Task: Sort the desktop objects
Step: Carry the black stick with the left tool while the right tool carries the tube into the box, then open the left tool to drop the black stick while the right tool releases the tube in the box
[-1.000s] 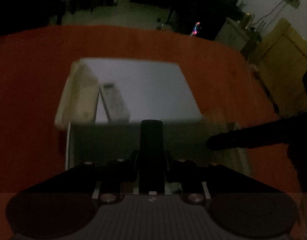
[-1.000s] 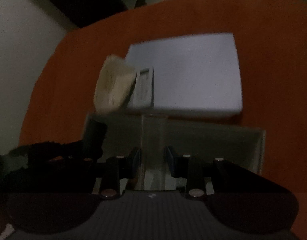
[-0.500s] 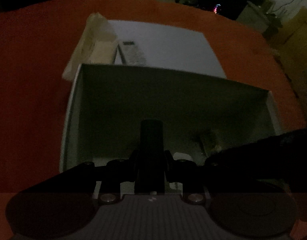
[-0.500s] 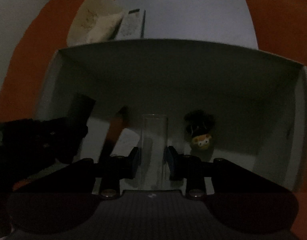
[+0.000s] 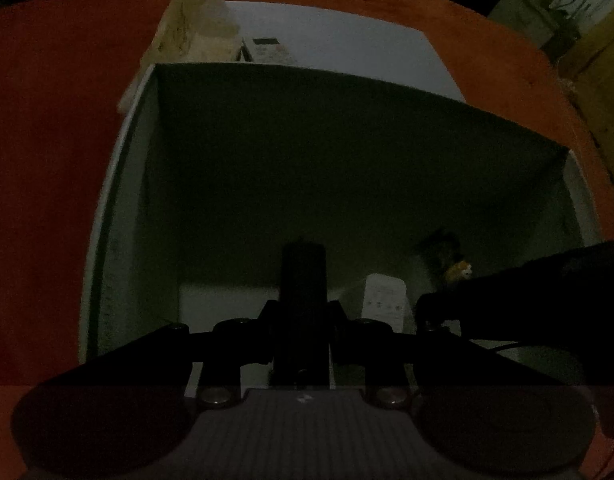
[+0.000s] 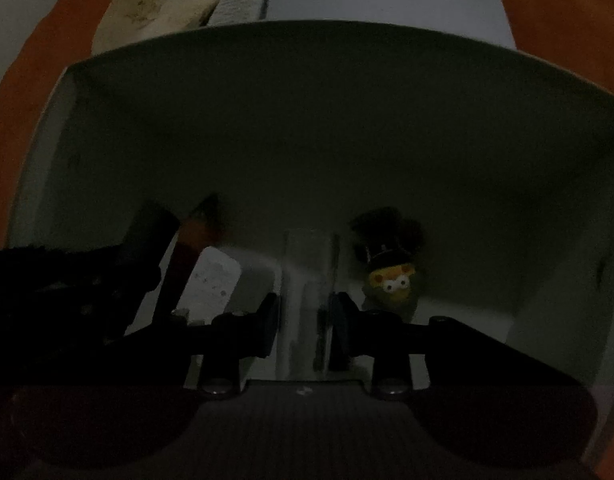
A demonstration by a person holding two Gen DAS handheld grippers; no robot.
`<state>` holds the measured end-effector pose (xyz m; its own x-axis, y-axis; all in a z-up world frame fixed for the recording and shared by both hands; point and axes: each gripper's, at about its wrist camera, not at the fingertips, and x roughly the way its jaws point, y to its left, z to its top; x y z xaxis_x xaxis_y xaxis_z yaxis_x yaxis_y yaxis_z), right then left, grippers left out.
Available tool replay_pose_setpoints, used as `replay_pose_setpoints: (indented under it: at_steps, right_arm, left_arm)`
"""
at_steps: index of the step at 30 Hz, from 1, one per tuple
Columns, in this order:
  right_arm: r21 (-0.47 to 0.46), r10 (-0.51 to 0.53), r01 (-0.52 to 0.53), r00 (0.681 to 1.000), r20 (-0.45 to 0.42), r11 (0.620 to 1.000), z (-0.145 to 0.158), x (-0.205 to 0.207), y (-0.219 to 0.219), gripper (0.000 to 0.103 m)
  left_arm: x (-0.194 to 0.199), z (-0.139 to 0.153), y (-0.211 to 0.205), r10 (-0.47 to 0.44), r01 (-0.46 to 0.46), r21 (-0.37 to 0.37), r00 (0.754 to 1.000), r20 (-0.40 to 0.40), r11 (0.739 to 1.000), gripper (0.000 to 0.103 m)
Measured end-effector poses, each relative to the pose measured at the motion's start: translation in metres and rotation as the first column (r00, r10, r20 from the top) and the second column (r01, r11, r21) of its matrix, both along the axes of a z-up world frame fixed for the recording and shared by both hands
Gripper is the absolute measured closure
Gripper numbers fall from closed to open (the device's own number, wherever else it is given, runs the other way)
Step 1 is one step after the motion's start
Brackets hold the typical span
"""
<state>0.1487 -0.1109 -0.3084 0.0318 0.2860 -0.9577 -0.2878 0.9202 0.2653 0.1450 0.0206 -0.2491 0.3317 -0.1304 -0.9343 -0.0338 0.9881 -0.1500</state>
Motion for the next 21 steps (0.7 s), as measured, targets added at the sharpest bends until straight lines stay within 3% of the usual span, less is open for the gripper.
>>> replay_pose_setpoints:
  at_steps: [16, 21]
  right_arm:
    - [0.012, -0.001, 0.001, 1.0, 0.003, 1.0, 0.005, -0.006, -0.005, 0.066]
    - [0.044, -0.022, 0.022, 1.0, 0.013, 0.999, 0.022, -0.012, -0.017, 0.066]
  left_arm:
    - [-0.008, -0.01, -0.004, -0.005, 0.005, 0.003, 0.999, -0.034, 1.0, 0.082]
    - [-0.01, -0.009, -0.002, -0.007, 0.007, 0.002, 0.999, -0.035, 1.0, 0.08]
